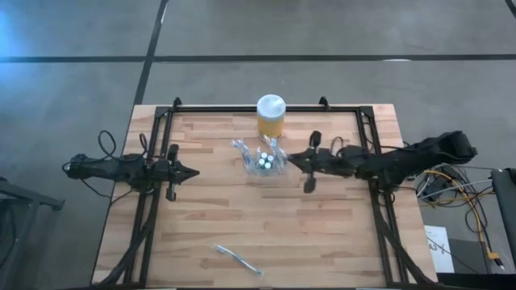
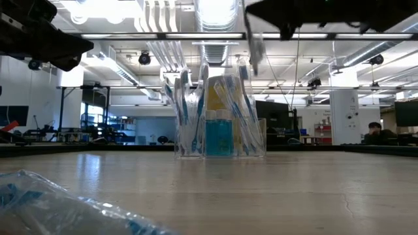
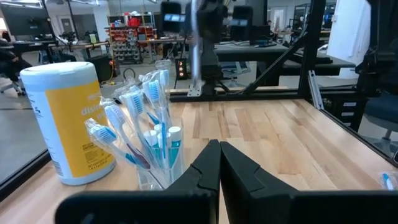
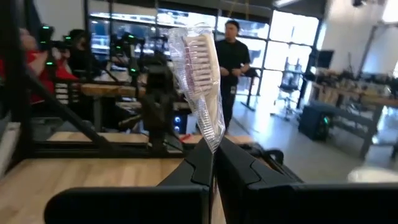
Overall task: Pick & Place toothbrushing station
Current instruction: Put the violet toothbrush into the transparent organizer
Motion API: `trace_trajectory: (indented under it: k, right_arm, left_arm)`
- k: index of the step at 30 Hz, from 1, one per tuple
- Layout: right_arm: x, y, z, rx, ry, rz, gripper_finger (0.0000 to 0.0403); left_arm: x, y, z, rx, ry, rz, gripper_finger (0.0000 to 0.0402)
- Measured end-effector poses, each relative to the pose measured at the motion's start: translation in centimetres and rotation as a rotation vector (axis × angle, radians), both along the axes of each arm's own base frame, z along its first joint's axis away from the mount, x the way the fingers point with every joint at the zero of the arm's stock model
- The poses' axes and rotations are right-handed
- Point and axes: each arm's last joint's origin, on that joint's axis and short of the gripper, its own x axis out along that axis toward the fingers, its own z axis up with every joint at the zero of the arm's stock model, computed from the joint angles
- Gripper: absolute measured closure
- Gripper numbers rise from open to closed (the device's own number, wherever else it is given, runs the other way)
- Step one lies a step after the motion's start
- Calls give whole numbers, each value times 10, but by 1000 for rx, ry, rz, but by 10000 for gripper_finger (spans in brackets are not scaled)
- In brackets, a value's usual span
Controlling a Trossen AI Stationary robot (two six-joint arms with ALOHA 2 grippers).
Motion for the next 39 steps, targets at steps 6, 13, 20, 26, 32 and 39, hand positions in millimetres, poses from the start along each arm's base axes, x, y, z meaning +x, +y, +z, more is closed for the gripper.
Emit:
trace_trajectory:
  k: [6, 13, 20, 26, 32, 39]
  right_arm:
    - [16, -14, -34, 8, 9, -55, 395]
    - [20, -22, -61, 17, 10, -190, 395]
    - [20, -25, -80, -16, 4, -314, 395]
    - [21, -26, -98, -13, 1, -337, 395]
    - [23, -27, -111, 3, 20, -372, 395]
    - [21, -25, -125, 52, 57, -364, 395]
  left_arm:
    - [0, 0, 0, 0, 0, 0, 394]
    - [0, 0, 0, -16, 0, 0, 394]
    - [0, 0, 0, -30, 0, 1, 394]
    - [0, 0, 0, -38, 0, 1, 394]
    - [0, 0, 0, -51, -1, 2, 394]
    - [0, 0, 0, -52, 0, 2, 394]
